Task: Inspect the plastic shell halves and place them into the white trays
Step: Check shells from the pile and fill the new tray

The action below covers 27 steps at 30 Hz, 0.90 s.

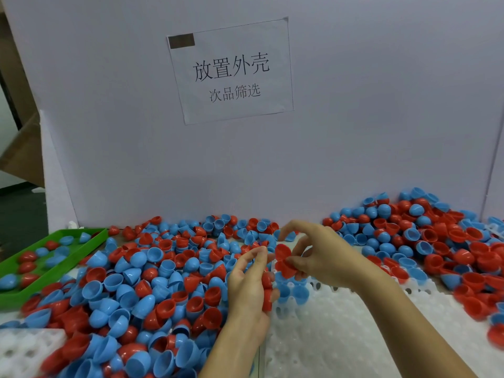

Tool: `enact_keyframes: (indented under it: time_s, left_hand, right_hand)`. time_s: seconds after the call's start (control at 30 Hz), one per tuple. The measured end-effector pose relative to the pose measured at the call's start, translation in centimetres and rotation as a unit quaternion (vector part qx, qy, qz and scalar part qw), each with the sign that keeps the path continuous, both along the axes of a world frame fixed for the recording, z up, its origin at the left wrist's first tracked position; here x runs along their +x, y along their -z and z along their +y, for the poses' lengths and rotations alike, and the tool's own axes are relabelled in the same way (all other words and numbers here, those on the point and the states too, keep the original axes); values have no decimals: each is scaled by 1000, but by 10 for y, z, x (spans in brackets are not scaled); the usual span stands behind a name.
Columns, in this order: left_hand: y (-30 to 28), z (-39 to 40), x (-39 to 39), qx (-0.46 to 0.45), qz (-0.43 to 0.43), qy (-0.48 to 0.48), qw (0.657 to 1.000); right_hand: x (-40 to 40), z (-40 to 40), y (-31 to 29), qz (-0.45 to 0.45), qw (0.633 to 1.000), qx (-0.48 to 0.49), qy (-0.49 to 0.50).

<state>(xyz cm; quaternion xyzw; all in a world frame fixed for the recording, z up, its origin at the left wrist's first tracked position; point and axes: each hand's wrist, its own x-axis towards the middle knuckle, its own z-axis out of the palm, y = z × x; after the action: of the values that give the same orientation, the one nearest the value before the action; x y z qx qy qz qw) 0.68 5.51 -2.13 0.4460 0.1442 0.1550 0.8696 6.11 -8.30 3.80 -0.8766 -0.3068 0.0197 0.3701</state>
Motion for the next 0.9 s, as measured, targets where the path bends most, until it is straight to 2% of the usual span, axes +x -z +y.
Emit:
enact_keyframes:
  time_s: [0.17, 0.33, 0.5, 0.73, 0.83, 0.9]
  left_hand:
    - [0, 2, 2, -26, 17, 6, 1000]
    - [-2, 1, 0, -92, 2, 25, 995]
    - [-3, 1, -1, -104, -3, 15, 994]
    - [-6, 0, -4, -121, -16, 17, 992]
    - [-8, -1, -5, -122, -19, 2, 992]
    - [-8, -1, -4, -111, -18, -7, 994]
  right_hand:
    - [10, -22, -2, -27, 994, -77, 71]
    - [13, -26, 7, 8, 976, -191, 108]
    - [15, -15, 30, 30, 953, -276, 119]
    - [14, -14, 20, 8, 957, -268, 106]
    - [6, -7, 3, -33, 981, -173, 79]
    - [-4, 4, -6, -15, 993, -112, 16]
